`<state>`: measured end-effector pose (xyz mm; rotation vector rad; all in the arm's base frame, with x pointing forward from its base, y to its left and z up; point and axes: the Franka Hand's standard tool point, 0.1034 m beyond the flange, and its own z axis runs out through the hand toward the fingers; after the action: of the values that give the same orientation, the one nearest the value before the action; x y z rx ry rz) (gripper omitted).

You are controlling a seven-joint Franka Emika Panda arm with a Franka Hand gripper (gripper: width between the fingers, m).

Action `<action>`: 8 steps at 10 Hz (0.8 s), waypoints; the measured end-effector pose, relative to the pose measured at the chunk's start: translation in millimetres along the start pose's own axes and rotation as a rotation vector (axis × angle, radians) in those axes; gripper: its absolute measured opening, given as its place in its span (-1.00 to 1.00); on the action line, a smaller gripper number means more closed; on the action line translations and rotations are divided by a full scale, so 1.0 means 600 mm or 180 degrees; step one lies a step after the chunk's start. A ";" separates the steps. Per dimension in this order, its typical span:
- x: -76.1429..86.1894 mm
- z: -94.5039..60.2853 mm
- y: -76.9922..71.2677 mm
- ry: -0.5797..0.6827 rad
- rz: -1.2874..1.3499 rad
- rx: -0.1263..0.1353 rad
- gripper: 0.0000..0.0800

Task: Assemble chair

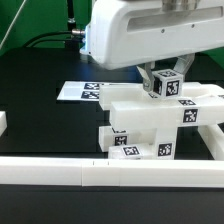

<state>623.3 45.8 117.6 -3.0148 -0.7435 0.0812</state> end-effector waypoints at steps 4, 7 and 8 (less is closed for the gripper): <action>0.002 0.003 0.002 0.0019 -0.0004 -0.0012 -0.29; 0.001 0.002 0.011 0.0038 -0.0021 -0.0020 -0.29; 0.000 0.002 0.012 0.0038 -0.0020 -0.0020 -0.29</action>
Offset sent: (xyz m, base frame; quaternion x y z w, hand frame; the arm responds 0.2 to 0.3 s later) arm -0.0020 0.0004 -0.0062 0.0067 0.0070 -0.0080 0.9999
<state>626.8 39.7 116.2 -3.0161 -0.7534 0.0607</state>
